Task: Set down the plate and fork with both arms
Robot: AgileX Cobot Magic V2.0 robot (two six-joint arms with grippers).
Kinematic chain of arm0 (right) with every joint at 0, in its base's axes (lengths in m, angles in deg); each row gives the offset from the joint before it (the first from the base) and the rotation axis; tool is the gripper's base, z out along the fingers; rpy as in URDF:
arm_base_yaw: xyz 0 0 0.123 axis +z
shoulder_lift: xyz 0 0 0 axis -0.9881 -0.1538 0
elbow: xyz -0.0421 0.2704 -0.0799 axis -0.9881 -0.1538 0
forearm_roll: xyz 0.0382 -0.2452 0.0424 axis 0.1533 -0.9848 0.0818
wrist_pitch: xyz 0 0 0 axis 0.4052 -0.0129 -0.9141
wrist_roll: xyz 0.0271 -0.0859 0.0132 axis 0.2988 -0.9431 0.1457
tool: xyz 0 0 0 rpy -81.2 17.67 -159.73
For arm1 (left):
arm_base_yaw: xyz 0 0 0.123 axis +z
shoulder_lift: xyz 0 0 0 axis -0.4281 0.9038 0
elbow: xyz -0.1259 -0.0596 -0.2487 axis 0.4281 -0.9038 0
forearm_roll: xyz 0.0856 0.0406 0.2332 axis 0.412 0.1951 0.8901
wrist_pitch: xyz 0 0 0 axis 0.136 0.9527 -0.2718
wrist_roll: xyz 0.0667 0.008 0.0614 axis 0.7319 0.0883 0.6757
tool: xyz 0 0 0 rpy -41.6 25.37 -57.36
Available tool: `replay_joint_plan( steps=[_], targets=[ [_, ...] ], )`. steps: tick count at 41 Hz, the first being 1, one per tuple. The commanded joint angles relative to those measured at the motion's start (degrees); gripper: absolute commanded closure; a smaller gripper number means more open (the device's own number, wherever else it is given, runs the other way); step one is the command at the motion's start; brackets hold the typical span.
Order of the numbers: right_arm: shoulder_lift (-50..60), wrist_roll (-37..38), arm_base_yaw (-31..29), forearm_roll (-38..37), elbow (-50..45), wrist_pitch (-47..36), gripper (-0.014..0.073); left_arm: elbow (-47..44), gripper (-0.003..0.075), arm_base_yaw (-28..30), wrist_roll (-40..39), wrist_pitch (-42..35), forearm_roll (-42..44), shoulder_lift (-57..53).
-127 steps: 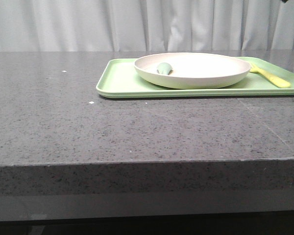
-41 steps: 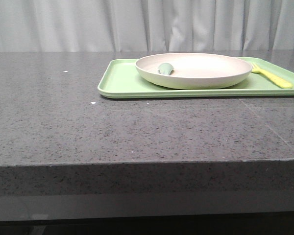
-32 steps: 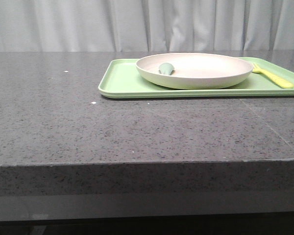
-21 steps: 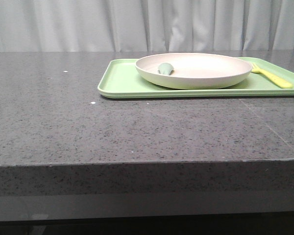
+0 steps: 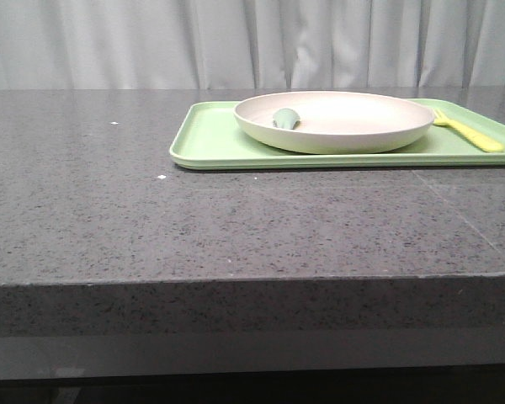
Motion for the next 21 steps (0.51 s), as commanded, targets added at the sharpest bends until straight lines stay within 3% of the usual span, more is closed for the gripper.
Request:
replay_joint_plan(
  steps=[1,12,21],
  targets=[
    [-0.4,-0.5,-0.2,0.0,1.5,-4.8,0.0655,-0.8,0.0738,0.5,0.3,-5.5,0.0,-1.1],
    [-0.4,-0.5,-0.2,0.0,1.5,-4.8,0.0655,-7.9,0.0738,3.2,0.3,-11.3,0.0,-1.2],
    [-0.4,-0.5,-0.2,0.0,1.5,-4.8,0.0655,-7.9,0.0738,3.5,0.3,-10.9,0.0,-1.2]
  ],
)
